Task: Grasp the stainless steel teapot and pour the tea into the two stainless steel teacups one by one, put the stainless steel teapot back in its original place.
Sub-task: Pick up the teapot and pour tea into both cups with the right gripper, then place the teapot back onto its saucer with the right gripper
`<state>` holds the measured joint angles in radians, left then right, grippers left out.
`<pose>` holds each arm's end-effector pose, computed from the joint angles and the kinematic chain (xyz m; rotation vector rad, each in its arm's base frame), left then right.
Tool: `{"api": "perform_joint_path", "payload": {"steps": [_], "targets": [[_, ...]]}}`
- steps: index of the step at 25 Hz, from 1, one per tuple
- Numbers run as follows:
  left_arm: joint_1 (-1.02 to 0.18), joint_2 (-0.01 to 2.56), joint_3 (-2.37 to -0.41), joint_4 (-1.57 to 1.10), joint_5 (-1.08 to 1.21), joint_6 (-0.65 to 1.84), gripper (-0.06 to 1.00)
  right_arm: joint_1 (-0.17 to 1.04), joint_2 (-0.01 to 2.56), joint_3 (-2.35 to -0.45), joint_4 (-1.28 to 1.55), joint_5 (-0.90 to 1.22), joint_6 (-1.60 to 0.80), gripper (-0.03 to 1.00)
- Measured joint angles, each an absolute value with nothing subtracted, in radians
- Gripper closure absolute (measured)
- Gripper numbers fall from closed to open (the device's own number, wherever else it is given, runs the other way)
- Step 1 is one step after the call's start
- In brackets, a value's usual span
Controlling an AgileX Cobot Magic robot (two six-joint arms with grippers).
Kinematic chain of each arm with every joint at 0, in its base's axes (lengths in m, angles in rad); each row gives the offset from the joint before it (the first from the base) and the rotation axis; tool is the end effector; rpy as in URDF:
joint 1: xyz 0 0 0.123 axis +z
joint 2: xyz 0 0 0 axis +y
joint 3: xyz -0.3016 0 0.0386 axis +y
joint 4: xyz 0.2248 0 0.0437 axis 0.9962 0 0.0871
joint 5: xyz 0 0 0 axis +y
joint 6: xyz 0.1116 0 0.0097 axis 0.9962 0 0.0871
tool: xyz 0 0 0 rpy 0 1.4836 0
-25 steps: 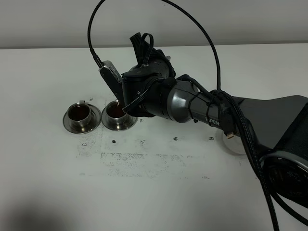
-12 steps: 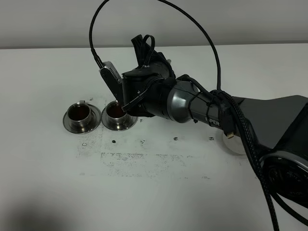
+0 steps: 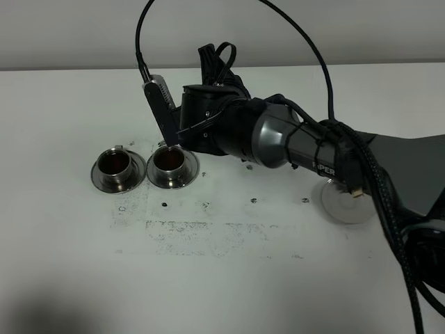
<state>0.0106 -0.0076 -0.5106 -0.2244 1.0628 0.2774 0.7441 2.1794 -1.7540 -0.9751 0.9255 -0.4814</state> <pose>-0.0289 -0.0221 0.2611 0.2801 1.9896 -0.0841 0.3987 0.2664 0.2257 -1.9218 1.6516 -1.1020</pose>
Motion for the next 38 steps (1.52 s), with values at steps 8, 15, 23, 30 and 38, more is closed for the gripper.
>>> {"api": "perform_joint_path", "payload": {"steps": [8,15,23,30,38], "targets": [[0.011,-0.008,-0.511,-0.224,1.063,0.277,0.30,0.685,2.051,-1.755,-0.585,0.929,-0.290,0.80],[0.011,-0.008,-0.511,-0.224,1.063,0.278,0.30,0.587,2.048,-1.678,-0.288,0.924,-0.215,0.80],[0.011,-0.008,-0.511,-0.224,1.063,0.279,0.30,0.547,2.048,-1.488,-0.182,0.764,-0.192,0.80],[0.011,-0.008,-0.511,-0.224,1.063,0.279,0.30,0.546,2.047,-1.397,-0.132,0.643,-0.191,0.80],[0.011,-0.008,-0.511,-0.224,1.063,0.279,0.30,0.546,2.047,-1.394,-0.117,0.629,-0.191,0.80]]}}
